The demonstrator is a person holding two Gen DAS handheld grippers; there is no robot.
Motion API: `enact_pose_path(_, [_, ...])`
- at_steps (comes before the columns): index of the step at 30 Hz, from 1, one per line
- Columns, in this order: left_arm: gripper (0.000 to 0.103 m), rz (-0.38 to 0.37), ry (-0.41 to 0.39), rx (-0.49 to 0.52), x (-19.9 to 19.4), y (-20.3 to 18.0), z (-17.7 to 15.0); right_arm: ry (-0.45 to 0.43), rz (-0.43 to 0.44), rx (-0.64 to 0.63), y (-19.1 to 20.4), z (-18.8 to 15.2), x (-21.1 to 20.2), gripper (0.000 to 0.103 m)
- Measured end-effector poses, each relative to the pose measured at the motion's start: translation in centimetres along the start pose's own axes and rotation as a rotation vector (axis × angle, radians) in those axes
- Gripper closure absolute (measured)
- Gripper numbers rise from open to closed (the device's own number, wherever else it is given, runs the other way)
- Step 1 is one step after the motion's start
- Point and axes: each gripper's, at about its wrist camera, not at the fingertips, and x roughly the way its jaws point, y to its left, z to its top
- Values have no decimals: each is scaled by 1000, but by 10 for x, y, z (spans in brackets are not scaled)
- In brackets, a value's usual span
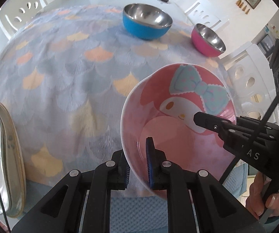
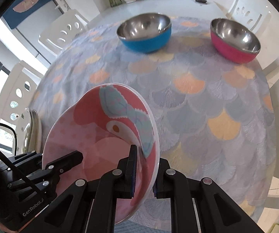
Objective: Organize plates and bowls
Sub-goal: 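Lift the pink bowl with both grippers and carry it beside the plate stack, then lower the pink bowl onto the cloth and open both grippers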
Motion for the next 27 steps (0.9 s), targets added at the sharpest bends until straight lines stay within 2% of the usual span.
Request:
enact_pose_path(7, [91,4,11,-2,4,0,-10,31,12,41,-5,-12,9,91])
enact_pose_path(11, [91,41,-5,14,0,1,-14,31,33,67,-9,-16,6,91])
enact_pose_path(14, [88,30,-6,4,-5,5,-16,49,54,100,-15,-18,2,91])
enact_pose_path(17, [88,17,-10,-4,-11,7,-18,91,96,145,-24,-23,2,88])
enact_pose_path(20, [87,14,-17,-5,-17,8,-20,108,158,188,-33,-35,-3,78])
enact_pose_path(24, [87,8,-26,-2,-25,9,-22,82,222,214,-38,-48,-18,74])
enact_pose_path(27, [87,21,-41,8,-33,8,-25,57,228,204,-38,-55,-32,73])
